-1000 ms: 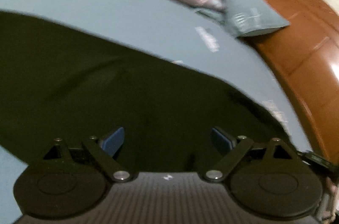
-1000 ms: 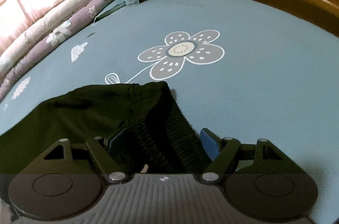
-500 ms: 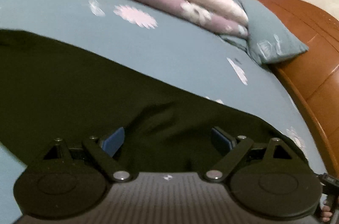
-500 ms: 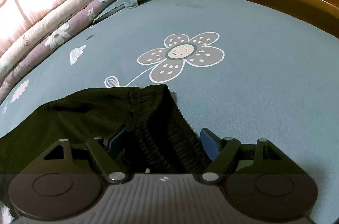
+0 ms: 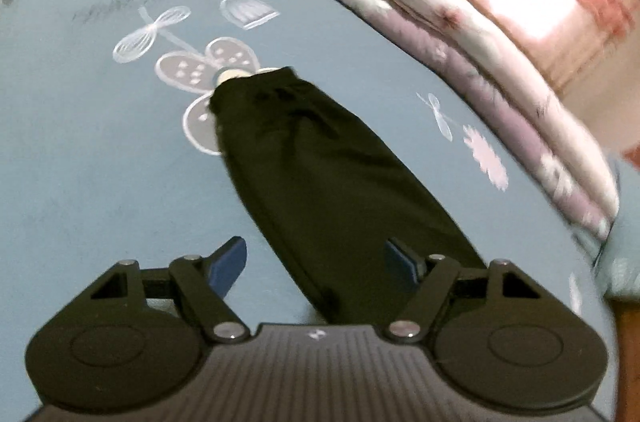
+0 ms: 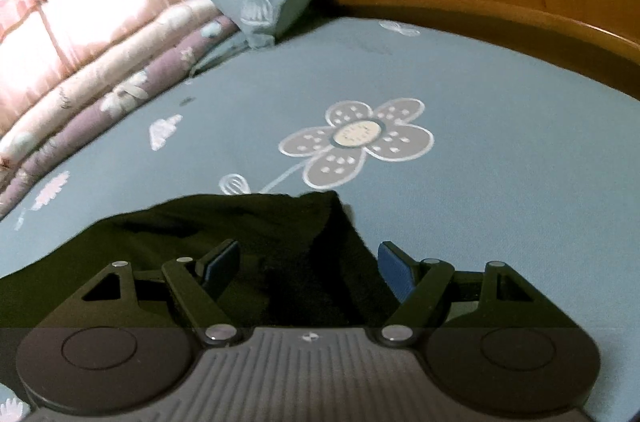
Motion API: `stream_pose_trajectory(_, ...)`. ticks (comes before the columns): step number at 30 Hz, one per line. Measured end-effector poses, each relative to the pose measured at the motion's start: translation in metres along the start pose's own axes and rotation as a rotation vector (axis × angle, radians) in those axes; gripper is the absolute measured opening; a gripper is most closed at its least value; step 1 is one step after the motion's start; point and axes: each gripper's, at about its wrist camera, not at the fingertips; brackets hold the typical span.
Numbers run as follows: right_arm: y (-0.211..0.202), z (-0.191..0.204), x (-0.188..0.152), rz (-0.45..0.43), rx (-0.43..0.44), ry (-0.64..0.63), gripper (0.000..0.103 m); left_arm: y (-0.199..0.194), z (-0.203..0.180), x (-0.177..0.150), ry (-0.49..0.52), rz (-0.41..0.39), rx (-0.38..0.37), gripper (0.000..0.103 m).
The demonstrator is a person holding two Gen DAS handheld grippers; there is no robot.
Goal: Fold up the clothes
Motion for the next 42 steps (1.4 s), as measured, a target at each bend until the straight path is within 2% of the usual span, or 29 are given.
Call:
stream_pose_trajectory(2,-0.002,0.004,-0.001,-0.019,0.022,-0.015,0.080,0.009,0.021,0.005,-0.061,0.010,-0.006,0.074)
stream_pose_trajectory(6,-0.005,0.016,-0.004,-0.051,0.072,-0.059,0.080,0.034,0.037,0.020,-0.116,-0.008,0.012,0.074)
stream_pose_trajectory(10,-0.006,0.037,-0.012,-0.057,0.154,-0.136,0.080,0.054,0.049,0.032,-0.113,-0.021,0.006,0.073)
stream_pose_trajectory(13,-0.005,0.063,-0.023,-0.034,0.237,-0.235,0.080,0.052,0.049,0.036,-0.059,-0.014,-0.003,0.073)
stream_pose_trajectory(18,-0.011,0.103,-0.041,0.020,0.375,-0.370,0.080,0.020,0.038,0.027,0.084,0.002,-0.022,0.073)
stream_pose_trajectory(21,-0.018,0.113,-0.042,0.028,0.427,-0.374,0.080,-0.011,0.035,0.011,0.118,0.036,-0.099,0.074)
stream_pose_trajectory(24,-0.026,0.115,-0.040,0.006,0.472,-0.369,0.077,-0.048,0.022,-0.025,0.245,0.045,-0.134,0.075)
stream_pose_trajectory(28,-0.037,0.124,-0.039,-0.057,0.514,-0.367,0.074,-0.089,-0.002,-0.088,0.484,0.006,-0.126,0.076)
stream_pose_trajectory(30,-0.040,0.139,-0.036,-0.054,0.507,-0.417,0.074,-0.102,-0.010,-0.115,0.574,-0.038,-0.133,0.076)
stream_pose_trajectory(32,-0.043,0.166,-0.027,-0.039,0.502,-0.506,0.074,-0.110,-0.014,-0.136,0.658,-0.087,-0.144,0.078)
stream_pose_trajectory(34,-0.043,0.199,-0.013,-0.024,0.532,-0.595,0.072,-0.114,-0.011,-0.148,0.671,-0.159,-0.157,0.078)
stream_pose_trajectory(36,-0.042,0.241,0.005,-0.027,0.574,-0.706,0.072,-0.109,-0.007,-0.149,0.650,-0.204,-0.121,0.078)
stream_pose_trajectory(38,-0.033,0.291,0.020,-0.010,0.643,-0.807,0.072,-0.103,-0.004,-0.143,0.659,-0.195,-0.072,0.078)
stream_pose_trajectory(42,0.016,0.401,0.024,0.136,0.751,-0.941,0.072,-0.093,0.025,-0.115,0.575,-0.170,-0.046,0.079)
Point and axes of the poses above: each gripper's, at about its wrist camera, not at the fingertips, and y roughly the way its jaws point, z to its left, x to its top, and after that the axes turned 14 degrees about x, right-handed
